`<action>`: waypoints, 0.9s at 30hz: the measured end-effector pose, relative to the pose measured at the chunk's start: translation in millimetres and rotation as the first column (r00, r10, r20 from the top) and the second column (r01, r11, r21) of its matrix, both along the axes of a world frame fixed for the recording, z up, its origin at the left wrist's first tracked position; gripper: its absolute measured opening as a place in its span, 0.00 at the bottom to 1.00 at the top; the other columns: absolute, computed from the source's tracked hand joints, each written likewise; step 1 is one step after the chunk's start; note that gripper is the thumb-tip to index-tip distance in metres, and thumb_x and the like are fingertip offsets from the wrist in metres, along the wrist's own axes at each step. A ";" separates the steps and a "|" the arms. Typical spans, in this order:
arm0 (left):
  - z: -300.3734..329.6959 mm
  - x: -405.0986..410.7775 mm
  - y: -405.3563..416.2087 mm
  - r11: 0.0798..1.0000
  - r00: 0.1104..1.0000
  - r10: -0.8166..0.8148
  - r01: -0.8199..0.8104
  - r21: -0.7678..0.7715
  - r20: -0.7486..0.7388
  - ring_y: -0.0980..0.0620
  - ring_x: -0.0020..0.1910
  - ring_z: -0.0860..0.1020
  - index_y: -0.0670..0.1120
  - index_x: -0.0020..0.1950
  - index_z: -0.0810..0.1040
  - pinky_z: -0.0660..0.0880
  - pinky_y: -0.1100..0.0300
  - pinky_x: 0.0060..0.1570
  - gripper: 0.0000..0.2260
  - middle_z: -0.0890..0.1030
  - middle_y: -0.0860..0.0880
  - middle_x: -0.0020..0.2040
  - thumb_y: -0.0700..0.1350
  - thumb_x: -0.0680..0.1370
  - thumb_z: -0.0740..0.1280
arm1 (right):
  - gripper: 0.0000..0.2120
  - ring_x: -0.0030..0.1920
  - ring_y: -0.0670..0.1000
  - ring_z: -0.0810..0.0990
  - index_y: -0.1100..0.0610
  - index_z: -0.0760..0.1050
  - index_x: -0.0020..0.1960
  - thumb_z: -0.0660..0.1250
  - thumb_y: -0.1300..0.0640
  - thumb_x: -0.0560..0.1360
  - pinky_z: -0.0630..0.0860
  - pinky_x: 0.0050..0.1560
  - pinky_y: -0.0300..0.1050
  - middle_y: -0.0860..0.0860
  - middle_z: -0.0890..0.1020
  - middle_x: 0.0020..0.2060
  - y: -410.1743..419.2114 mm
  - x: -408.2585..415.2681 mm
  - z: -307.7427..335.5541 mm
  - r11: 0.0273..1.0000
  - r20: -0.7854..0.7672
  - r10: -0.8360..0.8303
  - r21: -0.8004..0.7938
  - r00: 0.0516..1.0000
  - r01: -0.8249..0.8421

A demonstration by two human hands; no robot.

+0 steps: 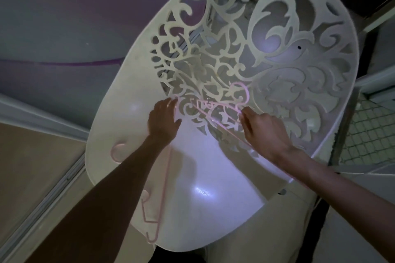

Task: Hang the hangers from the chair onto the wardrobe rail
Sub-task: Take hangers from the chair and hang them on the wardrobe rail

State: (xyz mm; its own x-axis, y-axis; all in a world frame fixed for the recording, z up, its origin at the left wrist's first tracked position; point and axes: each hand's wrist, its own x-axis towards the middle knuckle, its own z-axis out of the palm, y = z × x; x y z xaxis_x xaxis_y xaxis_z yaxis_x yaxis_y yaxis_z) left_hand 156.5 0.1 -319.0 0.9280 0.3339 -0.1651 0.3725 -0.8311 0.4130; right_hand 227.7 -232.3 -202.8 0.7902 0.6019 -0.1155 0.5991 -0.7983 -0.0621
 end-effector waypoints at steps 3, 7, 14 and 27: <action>13.9 -34.9 12.1 0.978 0.985 0.168 -0.171 0.118 0.037 0.41 0.72 0.64 0.44 0.73 0.65 0.64 0.46 0.65 0.33 0.65 0.42 0.73 0.50 0.71 0.72 | 0.21 0.29 0.63 0.78 0.55 0.74 0.56 0.48 0.45 0.78 0.64 0.28 0.44 0.58 0.79 0.27 -11.5 -11.1 10.6 0.993 -0.020 0.035 0.114 0.999 -0.033; 33.2 -91.2 25.5 0.773 0.765 0.628 -0.634 0.001 -0.145 0.40 0.76 0.50 0.44 0.77 0.52 0.53 0.41 0.71 0.49 0.52 0.42 0.77 0.54 0.66 0.76 | 0.24 0.25 0.62 0.77 0.55 0.78 0.53 0.48 0.44 0.75 0.62 0.28 0.40 0.55 0.78 0.23 -7.2 -21.7 28.7 0.967 -0.021 0.105 0.237 0.994 -0.097; 15.0 -151.7 4.7 0.604 0.584 0.663 -0.787 -0.126 -0.468 0.35 0.63 0.73 0.31 0.65 0.68 0.71 0.47 0.60 0.38 0.75 0.33 0.62 0.57 0.68 0.74 | 0.18 0.29 0.55 0.77 0.55 0.77 0.55 0.54 0.47 0.76 0.69 0.31 0.45 0.51 0.74 0.22 32.6 -60.0 20.4 0.939 -0.219 0.050 0.342 0.974 0.028; 65.4 -180.9 -1.0 0.286 0.724 0.529 -0.644 -0.709 -0.444 0.58 0.23 0.80 0.36 0.56 0.74 0.74 0.66 0.27 0.09 0.81 0.54 0.24 0.39 0.81 0.59 | 0.10 0.26 0.43 0.71 0.54 0.78 0.48 0.58 0.55 0.79 0.66 0.32 0.41 0.45 0.71 0.23 39.4 -118.3 26.2 0.828 -0.420 -0.060 0.485 0.905 0.280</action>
State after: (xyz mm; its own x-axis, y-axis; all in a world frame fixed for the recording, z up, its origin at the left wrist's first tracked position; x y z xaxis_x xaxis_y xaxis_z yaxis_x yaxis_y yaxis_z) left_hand -24.4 -0.8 -253.6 0.4973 0.4544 -0.7390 0.7025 0.2890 0.6504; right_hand 109.3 -192.9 -176.6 0.8471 0.5155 -0.1287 0.2990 -0.6628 -0.6865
